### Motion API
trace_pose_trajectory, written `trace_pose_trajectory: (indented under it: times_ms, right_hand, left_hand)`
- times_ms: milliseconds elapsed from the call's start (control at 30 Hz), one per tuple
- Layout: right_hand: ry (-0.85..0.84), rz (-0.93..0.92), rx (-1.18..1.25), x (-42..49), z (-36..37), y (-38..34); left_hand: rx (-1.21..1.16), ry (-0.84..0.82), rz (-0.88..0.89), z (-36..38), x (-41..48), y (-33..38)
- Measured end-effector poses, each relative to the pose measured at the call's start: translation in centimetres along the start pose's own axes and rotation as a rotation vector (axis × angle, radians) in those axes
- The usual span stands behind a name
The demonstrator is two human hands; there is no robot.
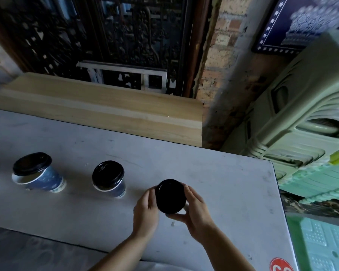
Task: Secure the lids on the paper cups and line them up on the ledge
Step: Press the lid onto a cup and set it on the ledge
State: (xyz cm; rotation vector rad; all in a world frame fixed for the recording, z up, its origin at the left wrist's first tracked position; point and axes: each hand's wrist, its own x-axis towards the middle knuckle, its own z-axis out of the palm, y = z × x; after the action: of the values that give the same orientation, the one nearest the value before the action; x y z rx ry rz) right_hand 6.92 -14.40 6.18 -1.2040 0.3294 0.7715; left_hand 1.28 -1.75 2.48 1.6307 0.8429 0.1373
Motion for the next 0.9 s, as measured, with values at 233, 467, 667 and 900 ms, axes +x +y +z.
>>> trace_pose_trajectory:
  times_ms: [233,467,667,900]
  right_hand:
    - [0.085,-0.018,0.055,-0.2,-0.7,1.4]
    - [0.127,-0.114,-0.036,0.2,-0.8,2.3]
    - [0.145,-0.108,-0.084,0.6,-0.5,2.4]
    - [0.053,-0.059,0.092,-0.6,-1.6,3.2]
  left_hand:
    - [0.080,0.029,0.000,0.9,-0.4,0.1]
    - [0.071,-0.012,0.018,0.4,-0.4,0.0]
    - [0.055,-0.029,0.100,0.4,-0.1,-0.7]
    - [-0.228,-0.016,-0.127,1.6,-0.4,0.5]
